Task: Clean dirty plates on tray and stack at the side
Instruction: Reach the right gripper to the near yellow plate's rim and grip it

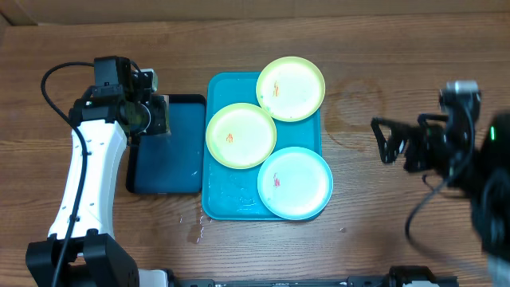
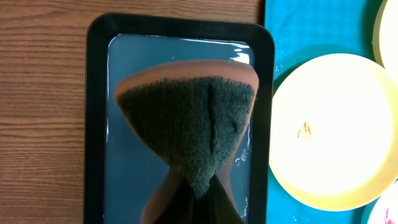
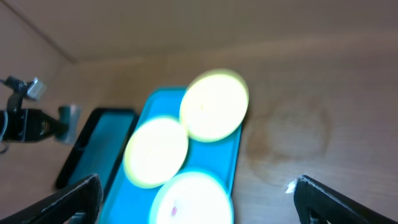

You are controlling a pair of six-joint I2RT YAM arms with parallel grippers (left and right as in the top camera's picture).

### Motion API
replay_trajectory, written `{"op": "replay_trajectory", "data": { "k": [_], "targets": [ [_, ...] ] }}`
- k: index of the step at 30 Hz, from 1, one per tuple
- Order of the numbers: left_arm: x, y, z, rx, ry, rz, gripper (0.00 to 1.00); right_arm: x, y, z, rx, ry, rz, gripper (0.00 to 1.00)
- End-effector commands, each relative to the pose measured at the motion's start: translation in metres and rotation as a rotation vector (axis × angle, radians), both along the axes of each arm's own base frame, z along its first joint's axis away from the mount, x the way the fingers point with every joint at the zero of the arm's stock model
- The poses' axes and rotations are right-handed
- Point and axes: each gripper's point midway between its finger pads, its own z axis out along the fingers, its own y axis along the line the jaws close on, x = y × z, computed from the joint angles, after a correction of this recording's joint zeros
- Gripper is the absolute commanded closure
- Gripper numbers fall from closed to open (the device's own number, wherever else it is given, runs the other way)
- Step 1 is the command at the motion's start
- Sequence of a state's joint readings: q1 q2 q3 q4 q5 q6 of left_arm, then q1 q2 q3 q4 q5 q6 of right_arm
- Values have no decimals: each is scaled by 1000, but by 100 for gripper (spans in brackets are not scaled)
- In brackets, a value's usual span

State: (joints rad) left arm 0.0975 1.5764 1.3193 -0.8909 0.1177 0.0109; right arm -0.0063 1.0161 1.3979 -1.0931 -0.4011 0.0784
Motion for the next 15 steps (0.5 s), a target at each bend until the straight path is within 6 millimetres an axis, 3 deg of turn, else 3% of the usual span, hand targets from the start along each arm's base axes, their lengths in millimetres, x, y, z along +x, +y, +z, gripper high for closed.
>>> {"op": "replay_trajectory", "data": {
  "k": [1, 5, 6, 8, 9, 15],
  "targets": [
    [3, -2, 7, -6, -23, -2, 96, 17, 19, 7, 83, 83, 92, 0],
    [3, -2, 7, -6, -23, -2, 96, 33, 48, -1, 231, 182, 244, 3],
    [3, -2, 7, -6, -23, -2, 96, 36, 53, -4, 254, 200, 271, 11],
    [3, -2, 7, -6, -22, -2, 96, 43, 59, -17, 270, 252, 291, 47],
    [3, -2, 6, -6, -22, -2, 96, 46, 64, -28, 267, 292, 297, 54],
    [3, -5, 4, -14, -16, -6, 96, 57, 93, -95, 133, 484, 284, 45]
  ]
}}
